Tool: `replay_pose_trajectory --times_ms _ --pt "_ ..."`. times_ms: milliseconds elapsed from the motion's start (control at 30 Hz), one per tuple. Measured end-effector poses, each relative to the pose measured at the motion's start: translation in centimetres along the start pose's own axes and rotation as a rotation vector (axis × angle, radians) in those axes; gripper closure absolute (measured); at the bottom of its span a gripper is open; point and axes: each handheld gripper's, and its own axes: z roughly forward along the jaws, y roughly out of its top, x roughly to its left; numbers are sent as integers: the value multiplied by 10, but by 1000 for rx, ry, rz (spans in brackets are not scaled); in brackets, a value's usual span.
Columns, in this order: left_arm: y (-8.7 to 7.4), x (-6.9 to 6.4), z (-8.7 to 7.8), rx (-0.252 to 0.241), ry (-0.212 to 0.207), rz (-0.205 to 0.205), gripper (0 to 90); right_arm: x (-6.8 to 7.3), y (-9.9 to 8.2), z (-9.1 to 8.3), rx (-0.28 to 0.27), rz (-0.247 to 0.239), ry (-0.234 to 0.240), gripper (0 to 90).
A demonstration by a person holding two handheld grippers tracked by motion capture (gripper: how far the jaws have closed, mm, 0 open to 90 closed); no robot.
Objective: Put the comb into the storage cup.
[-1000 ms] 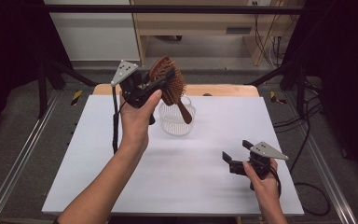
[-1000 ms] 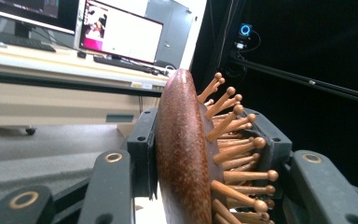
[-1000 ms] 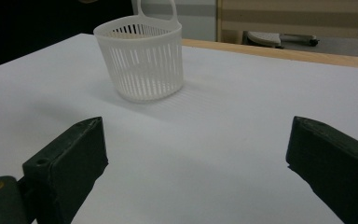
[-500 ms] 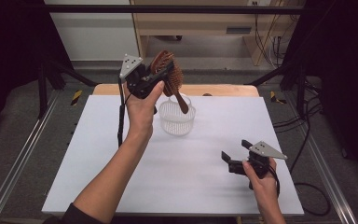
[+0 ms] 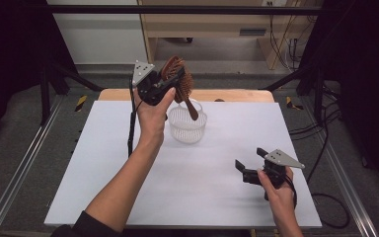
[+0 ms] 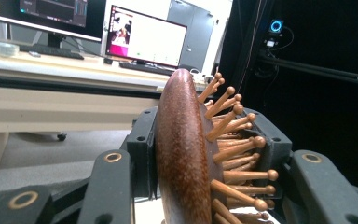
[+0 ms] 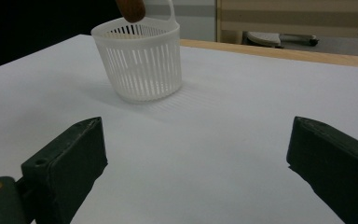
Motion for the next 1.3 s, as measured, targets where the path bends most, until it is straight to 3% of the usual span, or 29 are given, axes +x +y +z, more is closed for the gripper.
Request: replay_pose_trajectory --times_ms 233,500,1300 --pt "-18 3 12 30 2 -13 517 0 0 1 -1 -3 4 51" --pt "-31 0 21 53 -13 0 517 -1 0 1 -1 1 6 51" --pt "-57 2 29 77 -13 -8 515 1 -1 2 5 -7 15 53"
